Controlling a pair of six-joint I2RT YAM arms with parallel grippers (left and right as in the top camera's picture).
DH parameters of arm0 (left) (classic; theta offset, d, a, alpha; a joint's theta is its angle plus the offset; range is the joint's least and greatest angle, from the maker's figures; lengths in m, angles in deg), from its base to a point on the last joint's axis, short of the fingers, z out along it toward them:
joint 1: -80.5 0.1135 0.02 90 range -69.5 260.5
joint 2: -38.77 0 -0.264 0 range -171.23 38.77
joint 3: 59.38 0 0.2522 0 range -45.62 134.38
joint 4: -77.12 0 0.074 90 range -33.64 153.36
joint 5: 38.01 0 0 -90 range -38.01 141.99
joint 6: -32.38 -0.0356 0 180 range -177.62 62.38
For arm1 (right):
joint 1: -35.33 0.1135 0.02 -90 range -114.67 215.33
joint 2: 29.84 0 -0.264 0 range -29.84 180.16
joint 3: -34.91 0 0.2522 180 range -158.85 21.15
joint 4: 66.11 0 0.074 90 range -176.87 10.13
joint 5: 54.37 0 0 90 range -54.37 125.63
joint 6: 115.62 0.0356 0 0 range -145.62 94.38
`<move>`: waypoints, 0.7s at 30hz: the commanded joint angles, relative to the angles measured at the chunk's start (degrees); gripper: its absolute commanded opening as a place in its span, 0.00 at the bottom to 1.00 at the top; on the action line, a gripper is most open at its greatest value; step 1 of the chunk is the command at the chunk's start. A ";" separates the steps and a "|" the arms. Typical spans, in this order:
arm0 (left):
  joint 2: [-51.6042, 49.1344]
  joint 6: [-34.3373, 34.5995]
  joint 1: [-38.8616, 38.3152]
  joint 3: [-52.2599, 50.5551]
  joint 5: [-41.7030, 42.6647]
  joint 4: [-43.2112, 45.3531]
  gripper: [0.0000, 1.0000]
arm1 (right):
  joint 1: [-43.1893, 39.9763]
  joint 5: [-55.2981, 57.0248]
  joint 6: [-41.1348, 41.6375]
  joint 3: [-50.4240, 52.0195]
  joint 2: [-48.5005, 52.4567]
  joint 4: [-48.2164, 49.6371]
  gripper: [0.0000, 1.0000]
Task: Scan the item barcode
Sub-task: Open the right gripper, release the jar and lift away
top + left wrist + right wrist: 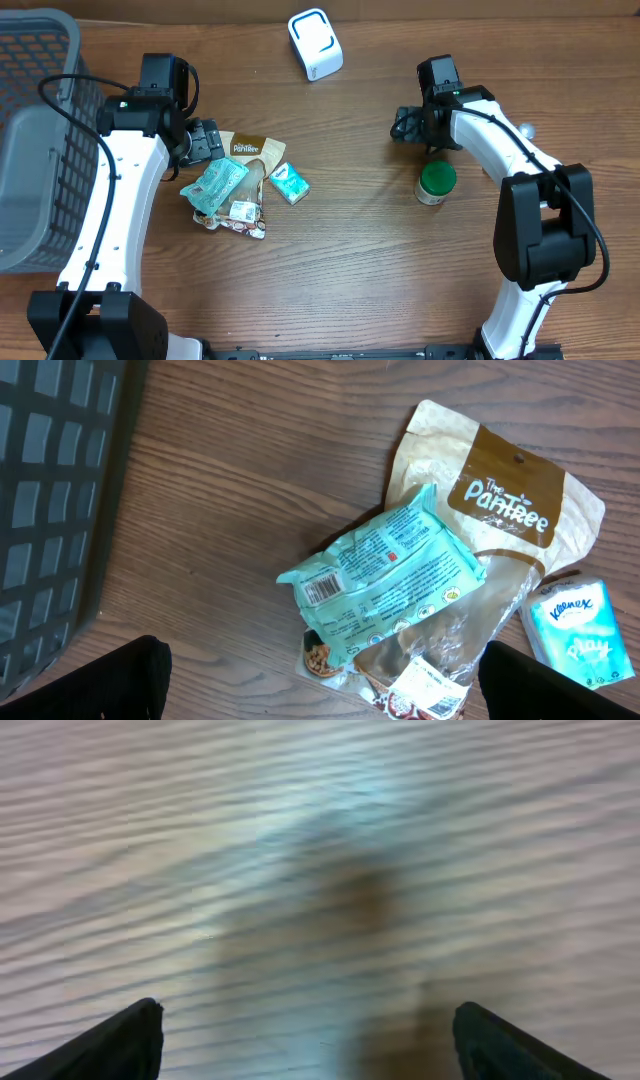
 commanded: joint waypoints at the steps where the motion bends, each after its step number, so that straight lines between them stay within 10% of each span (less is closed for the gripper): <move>1: -0.20 0.57 -0.20 0.50 -0.15 -0.02 1.00 | 1.57 -9.33 -0.33 -0.17 -0.68 1.40 0.83; 8: -0.20 0.59 -0.20 0.50 -0.15 -0.02 0.99 | 8.61 -10.38 -0.11 -0.17 -0.68 0.28 0.68; 16: -0.20 0.57 -0.20 0.50 -0.15 -0.02 1.00 | 12.20 -5.16 2.56 -0.17 -0.68 -7.43 0.12; 21: -0.20 0.59 -0.20 0.50 -0.15 -0.02 1.00 | 10.45 2.99 3.17 -0.17 -0.68 -14.64 0.09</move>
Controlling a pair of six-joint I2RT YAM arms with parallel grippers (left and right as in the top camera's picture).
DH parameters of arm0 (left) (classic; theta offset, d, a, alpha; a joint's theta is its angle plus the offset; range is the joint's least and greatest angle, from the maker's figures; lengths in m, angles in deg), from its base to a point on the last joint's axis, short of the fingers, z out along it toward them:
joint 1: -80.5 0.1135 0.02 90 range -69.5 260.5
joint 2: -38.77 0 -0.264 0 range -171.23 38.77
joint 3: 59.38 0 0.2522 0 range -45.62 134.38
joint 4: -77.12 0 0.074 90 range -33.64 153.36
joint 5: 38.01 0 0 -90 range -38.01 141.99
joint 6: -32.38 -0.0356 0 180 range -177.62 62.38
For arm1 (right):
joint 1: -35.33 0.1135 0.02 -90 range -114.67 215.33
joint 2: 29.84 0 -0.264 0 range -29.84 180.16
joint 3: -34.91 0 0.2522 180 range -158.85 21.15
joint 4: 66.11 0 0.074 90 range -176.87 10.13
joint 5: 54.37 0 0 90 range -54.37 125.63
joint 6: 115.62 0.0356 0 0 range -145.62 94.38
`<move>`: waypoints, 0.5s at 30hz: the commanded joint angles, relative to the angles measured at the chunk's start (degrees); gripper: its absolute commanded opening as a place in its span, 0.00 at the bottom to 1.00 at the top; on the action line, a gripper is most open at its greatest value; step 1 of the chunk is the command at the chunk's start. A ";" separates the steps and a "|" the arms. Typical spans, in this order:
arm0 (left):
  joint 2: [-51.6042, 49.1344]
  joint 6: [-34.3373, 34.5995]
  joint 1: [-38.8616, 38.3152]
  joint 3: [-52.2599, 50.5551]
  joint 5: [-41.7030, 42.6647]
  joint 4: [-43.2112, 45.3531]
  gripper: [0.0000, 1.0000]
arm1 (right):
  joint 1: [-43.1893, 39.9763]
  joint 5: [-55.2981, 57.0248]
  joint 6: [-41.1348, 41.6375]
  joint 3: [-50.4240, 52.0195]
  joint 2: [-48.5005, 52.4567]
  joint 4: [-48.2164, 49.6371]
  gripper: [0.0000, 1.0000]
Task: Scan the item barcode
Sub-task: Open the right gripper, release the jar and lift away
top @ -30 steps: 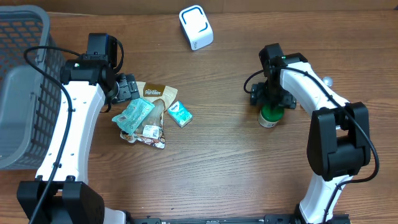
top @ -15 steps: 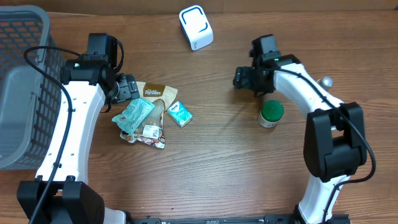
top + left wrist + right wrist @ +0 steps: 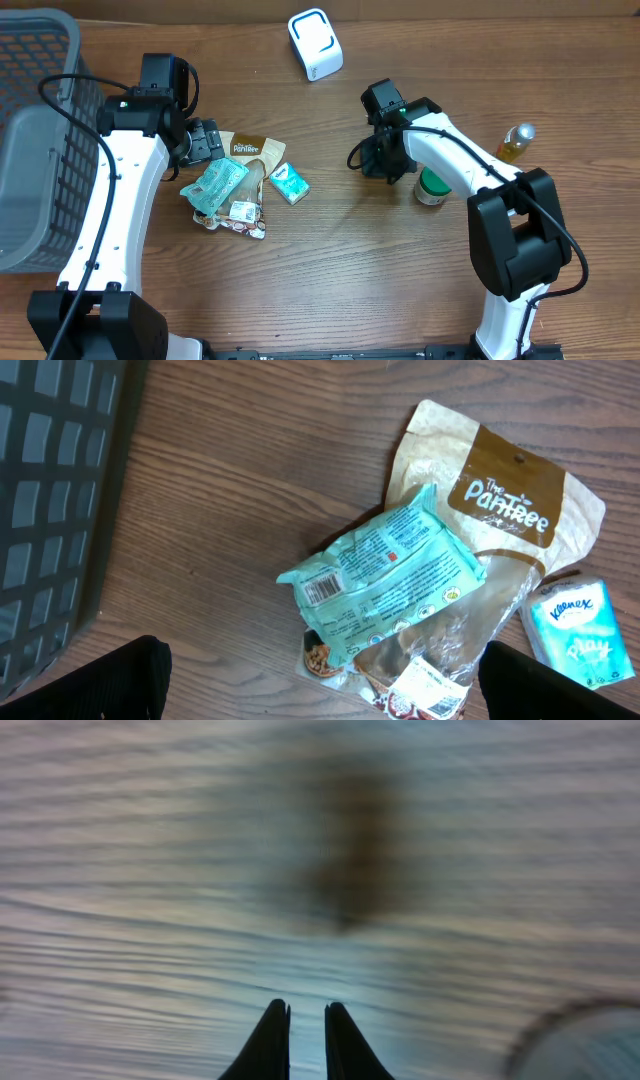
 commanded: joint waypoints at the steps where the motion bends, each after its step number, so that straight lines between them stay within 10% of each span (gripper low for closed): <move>1: -0.20 0.57 -0.20 0.50 -0.15 -0.02 1.00 | -2.21 6.60 1.22 -0.17 -0.68 -3.89 0.09; 15: -0.20 0.57 -0.20 0.50 -0.15 -0.02 1.00 | -19.10 11.72 1.18 -0.17 -0.68 -17.18 0.11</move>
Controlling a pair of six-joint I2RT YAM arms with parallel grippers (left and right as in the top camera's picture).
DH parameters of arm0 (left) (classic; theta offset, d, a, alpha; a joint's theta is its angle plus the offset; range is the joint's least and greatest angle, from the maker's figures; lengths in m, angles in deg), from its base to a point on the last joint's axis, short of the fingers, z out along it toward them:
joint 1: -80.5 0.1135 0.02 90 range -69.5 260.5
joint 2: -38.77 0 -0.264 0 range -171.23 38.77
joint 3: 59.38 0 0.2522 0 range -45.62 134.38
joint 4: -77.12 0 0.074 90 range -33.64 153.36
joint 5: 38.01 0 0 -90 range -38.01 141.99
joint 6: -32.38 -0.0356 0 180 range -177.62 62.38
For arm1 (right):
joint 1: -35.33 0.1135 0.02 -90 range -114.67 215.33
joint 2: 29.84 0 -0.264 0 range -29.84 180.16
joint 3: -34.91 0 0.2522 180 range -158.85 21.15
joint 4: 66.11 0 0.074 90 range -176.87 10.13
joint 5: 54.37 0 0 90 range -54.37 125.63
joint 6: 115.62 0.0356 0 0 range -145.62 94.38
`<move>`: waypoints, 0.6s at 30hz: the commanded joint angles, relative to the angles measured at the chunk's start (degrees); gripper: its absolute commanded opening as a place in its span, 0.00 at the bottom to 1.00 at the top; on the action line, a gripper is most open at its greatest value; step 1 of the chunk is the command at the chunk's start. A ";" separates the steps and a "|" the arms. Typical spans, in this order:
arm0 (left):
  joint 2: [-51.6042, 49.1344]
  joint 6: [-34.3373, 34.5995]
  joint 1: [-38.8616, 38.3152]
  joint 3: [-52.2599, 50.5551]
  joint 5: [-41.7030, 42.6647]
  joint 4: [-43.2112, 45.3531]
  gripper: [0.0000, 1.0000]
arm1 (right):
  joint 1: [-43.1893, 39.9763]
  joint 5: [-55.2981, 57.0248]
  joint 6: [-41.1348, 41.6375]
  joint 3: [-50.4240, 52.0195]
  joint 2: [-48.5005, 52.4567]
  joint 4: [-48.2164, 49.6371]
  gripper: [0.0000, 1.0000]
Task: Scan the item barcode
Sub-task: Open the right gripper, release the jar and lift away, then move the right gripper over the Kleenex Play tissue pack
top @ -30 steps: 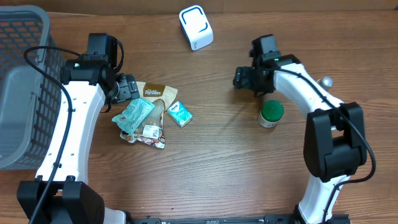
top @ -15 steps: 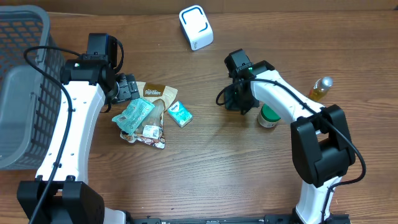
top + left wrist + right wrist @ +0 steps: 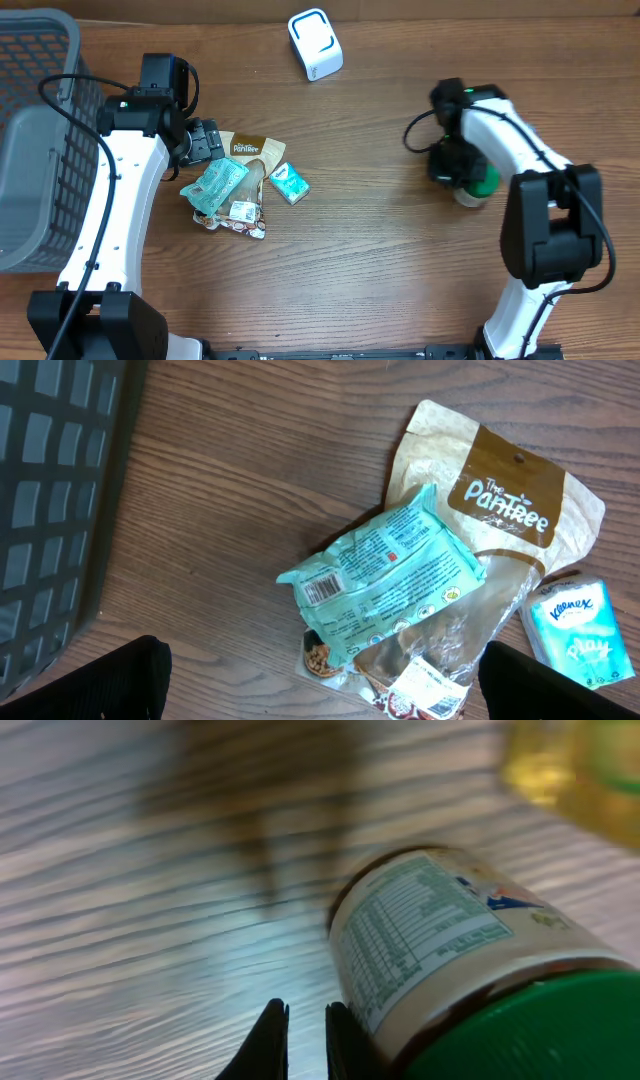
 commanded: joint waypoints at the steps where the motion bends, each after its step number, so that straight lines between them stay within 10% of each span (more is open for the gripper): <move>1: -0.20 0.57 -0.20 0.50 -0.15 -0.02 1.00 | -3.80 1.49 0.22 -0.17 -0.70 -0.22 0.11; 18: -0.20 0.59 -0.20 0.50 -0.15 -0.02 1.00 | -0.83 -15.34 0.20 -0.17 -0.70 4.87 0.16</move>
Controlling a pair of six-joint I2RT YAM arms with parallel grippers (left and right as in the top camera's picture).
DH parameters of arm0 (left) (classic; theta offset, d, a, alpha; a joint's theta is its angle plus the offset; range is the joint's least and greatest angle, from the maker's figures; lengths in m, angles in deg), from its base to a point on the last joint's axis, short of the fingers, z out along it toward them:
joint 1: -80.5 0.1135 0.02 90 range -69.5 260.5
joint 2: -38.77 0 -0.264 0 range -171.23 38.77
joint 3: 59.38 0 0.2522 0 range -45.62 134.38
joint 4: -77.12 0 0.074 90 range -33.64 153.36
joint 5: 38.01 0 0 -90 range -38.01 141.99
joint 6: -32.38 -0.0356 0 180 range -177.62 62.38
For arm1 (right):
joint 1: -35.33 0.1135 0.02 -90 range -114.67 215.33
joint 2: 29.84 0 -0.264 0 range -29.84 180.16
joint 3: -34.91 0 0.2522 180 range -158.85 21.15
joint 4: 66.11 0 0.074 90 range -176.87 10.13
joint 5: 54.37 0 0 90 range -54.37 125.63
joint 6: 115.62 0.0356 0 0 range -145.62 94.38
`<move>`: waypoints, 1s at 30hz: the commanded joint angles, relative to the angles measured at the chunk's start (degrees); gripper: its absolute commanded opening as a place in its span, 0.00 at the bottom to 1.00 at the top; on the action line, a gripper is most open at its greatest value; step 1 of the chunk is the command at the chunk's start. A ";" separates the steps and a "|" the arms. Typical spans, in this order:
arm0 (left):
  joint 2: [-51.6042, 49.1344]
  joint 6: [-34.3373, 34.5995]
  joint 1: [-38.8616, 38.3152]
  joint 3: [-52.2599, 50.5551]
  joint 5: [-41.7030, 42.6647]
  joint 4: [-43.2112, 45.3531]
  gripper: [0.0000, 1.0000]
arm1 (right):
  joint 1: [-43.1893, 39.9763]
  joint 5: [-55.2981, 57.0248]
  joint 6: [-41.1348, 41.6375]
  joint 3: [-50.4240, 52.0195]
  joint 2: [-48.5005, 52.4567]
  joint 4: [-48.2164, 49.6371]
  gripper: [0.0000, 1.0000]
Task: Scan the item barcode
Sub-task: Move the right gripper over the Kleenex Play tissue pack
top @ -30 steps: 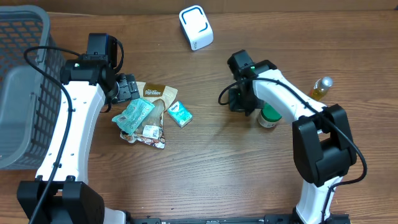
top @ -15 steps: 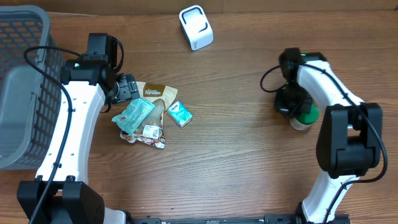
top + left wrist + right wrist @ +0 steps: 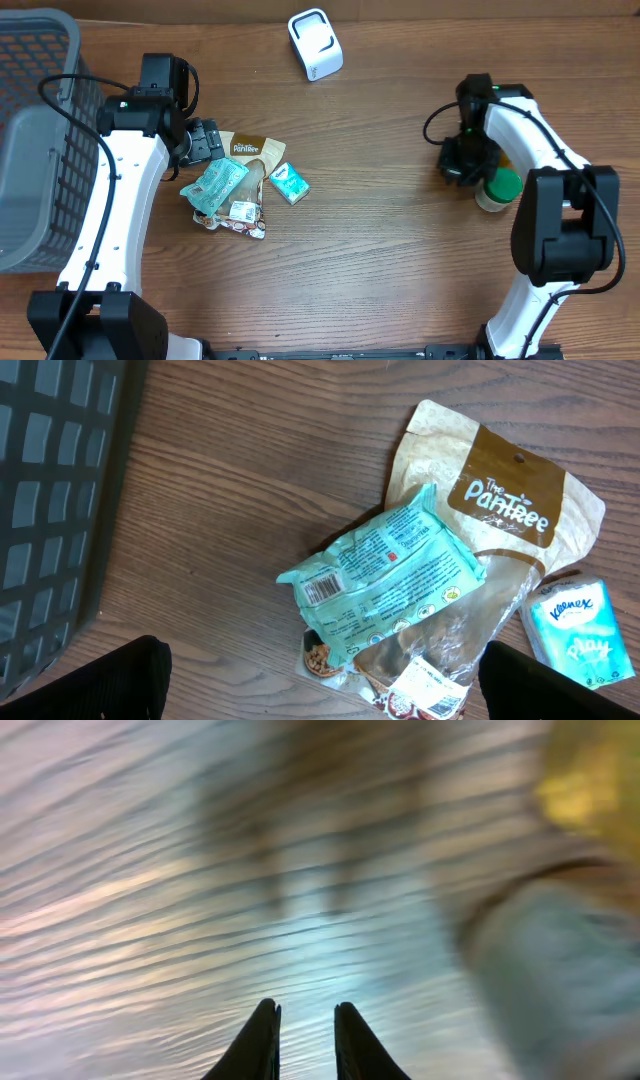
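Note:
Several packaged items lie in a heap at centre left: a brown Pantree pouch (image 3: 258, 150), a teal packet (image 3: 385, 575) with a barcode label, a Kleenex pack (image 3: 290, 183) and a small snack bag (image 3: 243, 216). The white scanner (image 3: 315, 43) stands at the back. My left gripper (image 3: 320, 650) hangs open above the heap, holding nothing. A green-lidded jar (image 3: 498, 188) stands at the right. My right gripper (image 3: 456, 163) is low over the table just left of the jar. It is almost shut, with a narrow gap and nothing in it.
A grey mesh basket (image 3: 30, 150) fills the far left. In the right wrist view a yellow blur (image 3: 590, 780) shows beyond the jar. Bare wood lies between the heap and the jar.
The jar stands a little farther right and nearer the front. My right gripper has shifted right with it, and its fingers stand slightly farther apart. The left arm and the heap are unchanged.
My right gripper was wide open behind the jar, which stood near mid-table. Then it was shut, left of the jar. Then it was against the jar, which stood farther right. Now the jar is farther right again. The left gripper stayed open over the heap throughout.

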 commanded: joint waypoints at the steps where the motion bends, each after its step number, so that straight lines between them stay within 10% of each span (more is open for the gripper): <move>1: -0.20 0.57 -0.20 0.50 -0.15 -0.02 1.00 | 4.37 -6.47 0.17 -0.17 -0.68 2.62 0.17; 18: -0.20 0.57 -0.20 0.50 -0.15 -0.02 1.00 | 36.87 -9.94 0.24 -0.17 -0.68 27.65 0.10; 30: -0.20 0.59 -0.20 0.50 -0.15 -0.02 0.99 | 43.06 -4.72 0.28 -0.17 -0.68 42.82 0.04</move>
